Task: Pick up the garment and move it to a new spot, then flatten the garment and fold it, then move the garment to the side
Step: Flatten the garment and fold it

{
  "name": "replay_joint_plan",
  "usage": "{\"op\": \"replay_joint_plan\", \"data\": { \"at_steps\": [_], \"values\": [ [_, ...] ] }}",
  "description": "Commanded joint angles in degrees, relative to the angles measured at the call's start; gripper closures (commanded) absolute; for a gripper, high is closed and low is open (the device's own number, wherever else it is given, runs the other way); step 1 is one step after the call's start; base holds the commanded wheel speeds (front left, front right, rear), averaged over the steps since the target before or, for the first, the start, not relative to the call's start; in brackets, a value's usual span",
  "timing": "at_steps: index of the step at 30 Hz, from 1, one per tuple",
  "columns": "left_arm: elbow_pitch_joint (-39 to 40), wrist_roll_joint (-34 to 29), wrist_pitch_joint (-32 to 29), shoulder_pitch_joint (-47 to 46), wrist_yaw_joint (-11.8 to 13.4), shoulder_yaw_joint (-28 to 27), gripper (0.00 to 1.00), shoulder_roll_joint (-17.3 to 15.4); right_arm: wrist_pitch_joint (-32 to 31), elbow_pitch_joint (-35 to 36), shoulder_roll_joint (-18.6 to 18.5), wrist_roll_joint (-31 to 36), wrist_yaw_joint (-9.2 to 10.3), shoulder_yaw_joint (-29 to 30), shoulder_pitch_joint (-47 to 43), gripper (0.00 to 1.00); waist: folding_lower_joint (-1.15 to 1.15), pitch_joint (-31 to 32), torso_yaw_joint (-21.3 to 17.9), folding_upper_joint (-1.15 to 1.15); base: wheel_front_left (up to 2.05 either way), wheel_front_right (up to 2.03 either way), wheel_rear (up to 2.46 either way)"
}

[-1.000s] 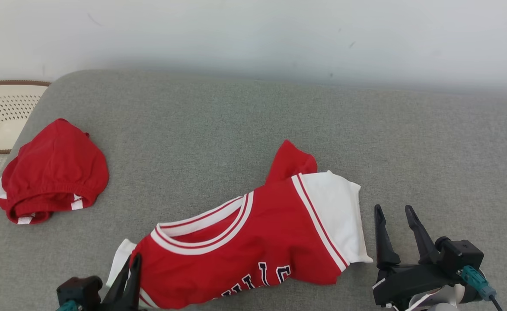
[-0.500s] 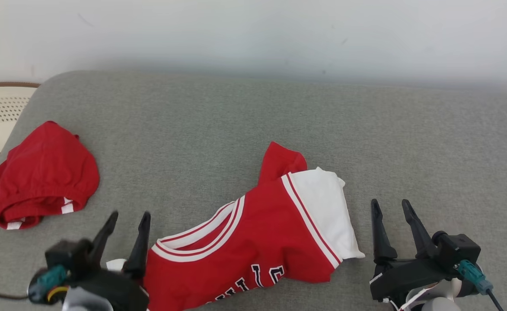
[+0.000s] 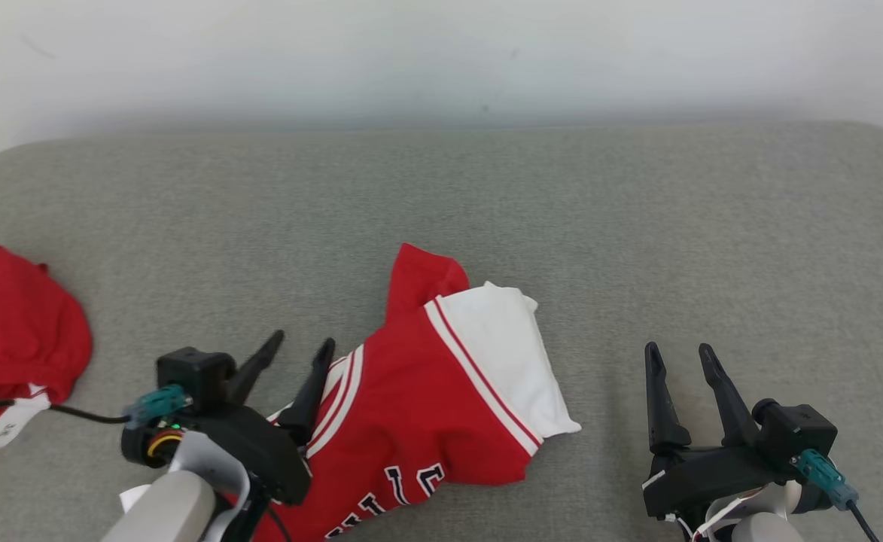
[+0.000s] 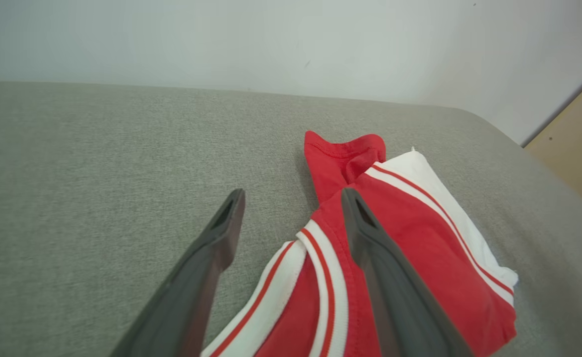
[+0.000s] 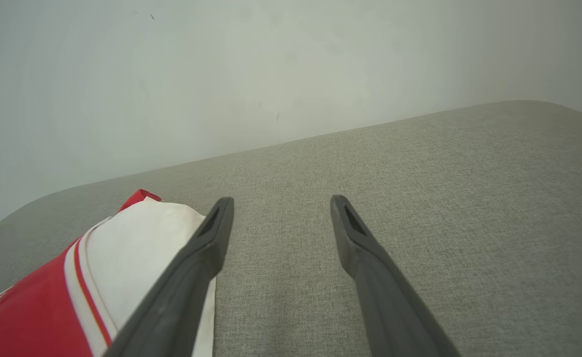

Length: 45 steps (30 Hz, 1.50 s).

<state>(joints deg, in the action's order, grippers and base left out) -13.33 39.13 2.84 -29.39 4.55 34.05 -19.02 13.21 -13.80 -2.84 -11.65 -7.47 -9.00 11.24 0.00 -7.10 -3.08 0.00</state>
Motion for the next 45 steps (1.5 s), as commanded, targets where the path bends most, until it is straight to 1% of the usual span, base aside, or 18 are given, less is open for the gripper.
{"op": "replay_joint_plan", "data": {
  "at_steps": [1,8,14,16,17,18,21,25,27,31,34,37,38,40,42,44,45],
  "values": [
    [-0.93,0.33,-0.50,-0.60,-0.53,0.60,0.00,0.52,0.43,-0.05,-0.09,0.26,-0.05,-0.01,0.46,0.00,0.00,-0.89,-1.85,0.00,0.00,0.00,0.00],
    [-7.10,0.56,-3.14,-2.63,-2.75,3.52,0.00,2.64,0.62,-0.41,-0.08,0.28,-0.05,0.05,0.95,0.00,0.00,-1.39,-3.68,0.00,0.00,0.00,0.00],
    [-11.95,0.57,-4.76,-3.90,-3.29,4.84,0.00,3.77,0.86,-0.57,-0.09,0.25,-0.05,-0.13,0.78,0.00,0.00,-1.57,-4.34,0.00,0.00,0.00,0.00],
    [-12.92,0.98,-4.48,-3.96,-3.57,4.91,0.62,4.10,0.95,-0.56,-0.08,0.21,-0.05,-0.17,0.78,0.00,0.00,-1.61,-4.41,0.00,0.00,0.00,0.00],
    [-13.37,1.05,-4.29,-4.15,-3.80,4.93,0.96,4.11,0.95,-0.57,-0.08,0.21,-0.05,-0.15,0.75,0.00,0.00,-1.61,-4.41,0.00,0.00,0.00,0.00],
    [-13.74,1.06,-4.13,-4.32,-3.90,4.99,1.00,4.14,0.92,-0.59,-0.08,0.22,-0.05,-0.07,0.72,0.00,0.00,-1.58,-4.41,0.00,0.00,0.00,0.00],
    [-14.40,1.18,-3.69,-4.56,-4.30,5.08,1.00,4.42,0.96,-0.65,-0.08,0.28,-0.05,0.02,0.70,0.00,0.00,-1.45,-4.36,0.00,0.00,0.00,0.00],
    [-14.99,0.70,-1.24,-5.37,-4.75,4.74,1.00,4.66,0.90,-0.83,-0.08,0.61,-0.05,0.25,0.40,0.00,0.00,-0.75,-3.86,0.00,0.00,0.00,0.00],
    [-14.24,0.22,0.57,-6.08,-4.53,4.18,1.00,4.66,0.87,-0.98,-0.08,0.73,-0.05,0.39,0.04,0.00,0.00,-0.23,-3.35,0.00,0.00,0.00,0.00],
    [-10.99,0.05,3.69,-7.64,-3.76,2.03,1.00,3.58,0.77,-1.18,-0.08,0.40,-0.05,0.24,-0.52,0.00,0.00,0.84,-2.17,0.00,0.00,0.00,0.00],
    [-7.49,1.40,4.41,-7.57,-2.95,-0.11,1.00,2.26,0.75,-1.18,-0.08,0.06,-0.05,-0.05,-0.96,0.00,0.00,1.48,-1.34,0.00,0.00,0.00,0.00],
    [-3.95,3.17,4.24,-5.96,-2.02,-2.31,1.00,0.21,0.82,-1.34,-0.09,-0.24,-0.05,-0.17,-1.25,0.00,0.00,1.88,-0.62,0.00,0.00,0.00,0.00],
    [-2.63,4.17,4.41,-4.98,-1.88,-3.37,1.00,-0.10,0.86,-1.35,-0.09,-0.33,-0.05,-0.12,-1.31,0.00,0.00,2.00,-0.40,0.00,0.00,0.00,0.00],
    [-1.06,5.79,4.57,-2.72,-1.00,-5.52,1.00,-1.74,0.90,-1.45,-0.09,-0.49,-0.05,-0.44,-1.24,0.00,0.00,2.08,-0.24,0.00,0.00,0.00,0.00],
    [-0.11,7.10,5.35,-0.03,0.17,-7.46,1.00,-3.30,0.95,-1.54,-0.09,-0.73,-0.05,-0.74,-1.00,0.00,0.00,2.08,-0.27,0.00,0.00,0.00,0.00],
    [0.71,8.33,6.45,3.18,1.02,-9.16,1.00,-3.93,1.07,-1.68,-0.10,-0.93,-0.05,-0.92,-0.84,0.00,0.00,2.00,-0.39,0.00,0.00,0.00,0.00],
    [0.94,8.49,7.02,4.69,1.25,-9.73,1.00,-4.78,1.06,-1.70,-0.11,-1.03,-0.05,-0.94,-0.80,0.00,0.00,1.92,-0.49,0.00,0.00,0.00,0.00]
  ]
}}
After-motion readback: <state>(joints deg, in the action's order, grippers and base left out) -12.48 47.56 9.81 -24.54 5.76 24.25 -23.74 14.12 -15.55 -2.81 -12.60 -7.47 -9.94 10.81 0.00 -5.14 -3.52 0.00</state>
